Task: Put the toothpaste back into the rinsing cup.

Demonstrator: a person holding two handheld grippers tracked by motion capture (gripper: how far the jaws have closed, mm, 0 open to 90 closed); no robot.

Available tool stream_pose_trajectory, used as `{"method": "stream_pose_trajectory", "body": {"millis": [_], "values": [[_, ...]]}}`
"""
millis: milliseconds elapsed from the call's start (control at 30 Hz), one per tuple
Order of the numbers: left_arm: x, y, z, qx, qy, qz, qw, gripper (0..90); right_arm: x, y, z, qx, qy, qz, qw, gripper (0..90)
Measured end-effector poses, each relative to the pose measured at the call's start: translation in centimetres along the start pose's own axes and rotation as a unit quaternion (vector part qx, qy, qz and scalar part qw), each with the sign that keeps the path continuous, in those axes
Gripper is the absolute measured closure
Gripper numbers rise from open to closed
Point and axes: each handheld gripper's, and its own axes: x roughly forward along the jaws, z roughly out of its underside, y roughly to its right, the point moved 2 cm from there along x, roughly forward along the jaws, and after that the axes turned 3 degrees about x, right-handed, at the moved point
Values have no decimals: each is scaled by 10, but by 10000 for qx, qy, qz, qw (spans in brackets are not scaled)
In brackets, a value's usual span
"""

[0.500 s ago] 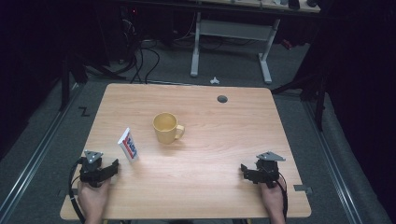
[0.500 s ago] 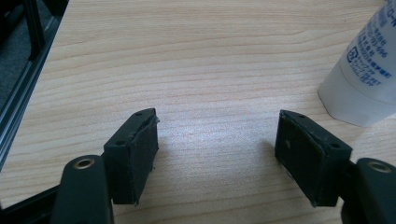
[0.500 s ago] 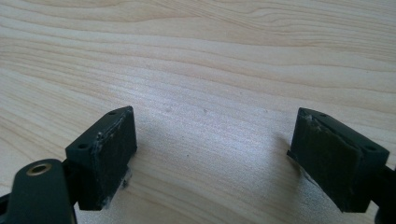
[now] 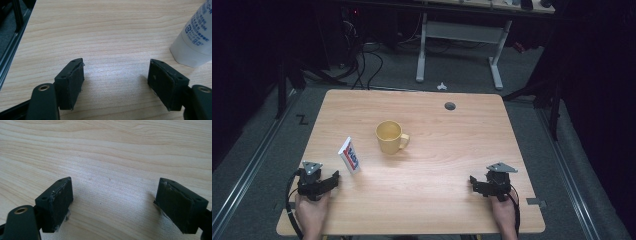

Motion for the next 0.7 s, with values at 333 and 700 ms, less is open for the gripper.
{"method": "stream_pose_trajectory", "body": {"millis": [333,700], "values": [[0,0,0,28,-16,32,10000,280,0,0,0,2,1,0,10000,144],[1,3,-1,81,-22,105,9999,258,0,0,0,5,0,2,10000,143]]}}
